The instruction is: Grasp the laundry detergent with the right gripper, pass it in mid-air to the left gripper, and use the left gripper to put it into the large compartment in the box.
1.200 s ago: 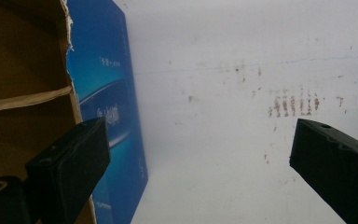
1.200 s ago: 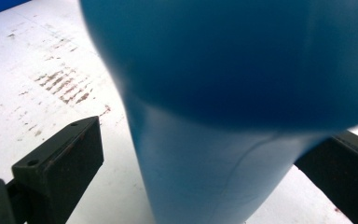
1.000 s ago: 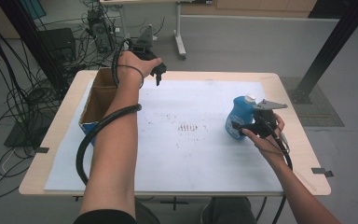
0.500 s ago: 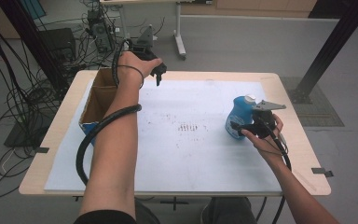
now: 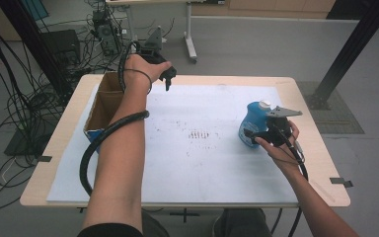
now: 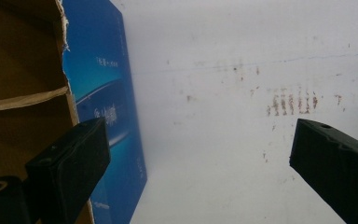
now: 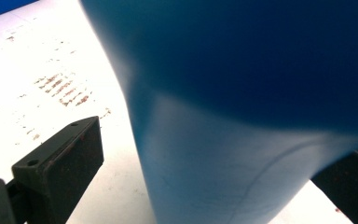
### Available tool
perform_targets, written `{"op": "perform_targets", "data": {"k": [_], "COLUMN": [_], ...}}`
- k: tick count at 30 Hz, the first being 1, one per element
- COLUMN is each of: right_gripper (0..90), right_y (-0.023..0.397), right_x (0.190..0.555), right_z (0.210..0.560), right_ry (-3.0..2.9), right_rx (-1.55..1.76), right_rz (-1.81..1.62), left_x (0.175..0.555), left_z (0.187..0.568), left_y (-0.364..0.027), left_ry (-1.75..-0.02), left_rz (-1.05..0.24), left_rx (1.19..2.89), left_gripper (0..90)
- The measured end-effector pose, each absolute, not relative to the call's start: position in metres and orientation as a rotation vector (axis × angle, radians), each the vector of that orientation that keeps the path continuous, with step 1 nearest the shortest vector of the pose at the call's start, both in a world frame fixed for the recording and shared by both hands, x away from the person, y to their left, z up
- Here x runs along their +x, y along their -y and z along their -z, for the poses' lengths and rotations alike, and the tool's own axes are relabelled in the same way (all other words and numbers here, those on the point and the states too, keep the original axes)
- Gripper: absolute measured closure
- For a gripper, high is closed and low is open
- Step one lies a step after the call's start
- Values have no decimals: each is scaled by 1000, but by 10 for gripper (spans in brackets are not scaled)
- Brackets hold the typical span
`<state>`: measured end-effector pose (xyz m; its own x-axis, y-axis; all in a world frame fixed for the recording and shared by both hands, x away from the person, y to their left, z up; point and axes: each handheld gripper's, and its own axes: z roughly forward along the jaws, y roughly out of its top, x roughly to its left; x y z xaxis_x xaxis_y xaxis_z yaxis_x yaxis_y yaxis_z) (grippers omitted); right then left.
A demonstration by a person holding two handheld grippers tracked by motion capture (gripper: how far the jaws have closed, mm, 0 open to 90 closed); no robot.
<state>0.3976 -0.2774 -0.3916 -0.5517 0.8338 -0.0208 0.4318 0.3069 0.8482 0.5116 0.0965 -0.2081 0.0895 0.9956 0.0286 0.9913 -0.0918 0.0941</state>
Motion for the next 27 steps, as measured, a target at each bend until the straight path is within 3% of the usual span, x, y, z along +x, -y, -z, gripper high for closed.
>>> {"op": "perform_targets", "data": {"k": [27], "right_gripper": [15], "right_y": [279], "right_x": [398], "right_z": [392], "right_ry": [-2112], "right_rx": [1125], "right_rz": [-1160], "left_x": [512], "left_z": [207], "left_y": [-96], "left_ry": [-2080], "left_rz": [-135], "left_rx": [2280], "left_gripper": [55]}}
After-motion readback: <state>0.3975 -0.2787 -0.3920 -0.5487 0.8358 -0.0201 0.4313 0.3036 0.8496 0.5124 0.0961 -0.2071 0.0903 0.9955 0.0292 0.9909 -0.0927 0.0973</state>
